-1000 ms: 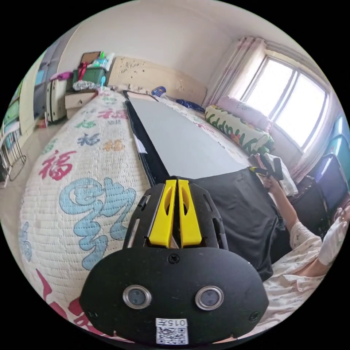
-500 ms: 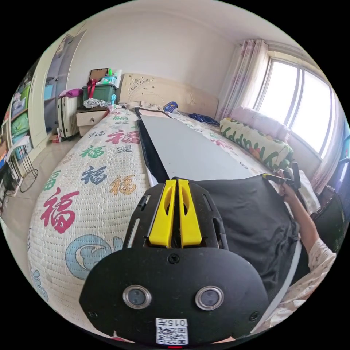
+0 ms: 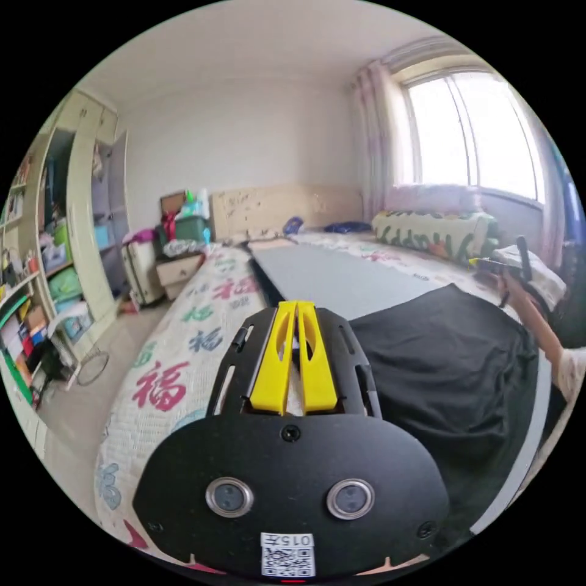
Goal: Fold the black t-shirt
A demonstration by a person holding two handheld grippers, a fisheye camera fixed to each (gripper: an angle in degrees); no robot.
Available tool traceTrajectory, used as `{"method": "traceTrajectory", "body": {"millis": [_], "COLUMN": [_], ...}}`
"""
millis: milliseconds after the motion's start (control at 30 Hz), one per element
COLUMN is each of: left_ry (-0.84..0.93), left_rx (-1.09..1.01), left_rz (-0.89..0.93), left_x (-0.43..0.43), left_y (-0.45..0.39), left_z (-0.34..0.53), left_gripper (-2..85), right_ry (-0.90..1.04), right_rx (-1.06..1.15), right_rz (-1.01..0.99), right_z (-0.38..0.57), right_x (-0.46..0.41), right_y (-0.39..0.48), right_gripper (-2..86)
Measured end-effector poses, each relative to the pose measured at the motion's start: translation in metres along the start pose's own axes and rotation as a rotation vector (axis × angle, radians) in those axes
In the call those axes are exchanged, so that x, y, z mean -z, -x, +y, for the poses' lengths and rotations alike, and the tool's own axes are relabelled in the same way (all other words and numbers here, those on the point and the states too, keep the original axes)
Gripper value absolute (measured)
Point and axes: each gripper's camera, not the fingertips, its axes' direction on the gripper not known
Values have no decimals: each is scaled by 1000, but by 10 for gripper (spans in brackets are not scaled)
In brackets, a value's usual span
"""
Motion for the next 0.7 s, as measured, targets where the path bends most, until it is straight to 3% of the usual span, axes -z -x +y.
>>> {"method": "traceTrajectory", "body": {"millis": [100, 167, 233, 300, 367, 500, 700], "left_ry": [-123, -73, 31, 158, 222, 230, 269], "left_rx": [-157, -138, -41, 105, 213, 396, 395], "left_rz": [280, 295, 200, 183, 292, 436, 502], "left_x": [27, 16, -8, -39, -59, -79, -96], "left_y": [-16, -13, 1, 36, 68, 122, 151], "left_z": [-8, -16, -24, -28, -26, -20, -30], "left_gripper": [2, 7, 19, 55, 78, 77, 72], "right_ry": [-203, -279, -253, -90, 20, 271, 472], "right_rx": [88, 248, 424, 551, 706, 956, 1046], "right_rz": [69, -65, -198, -294, -426, -690, -756], "right_z": [27, 48, 71, 101, 130, 190, 255], "right_x": [47, 72, 88, 91, 90, 78, 37], "right_y": [59, 108, 166, 243, 297, 397, 476], "right_gripper": [-1, -1, 0, 7, 27, 85, 102]}}
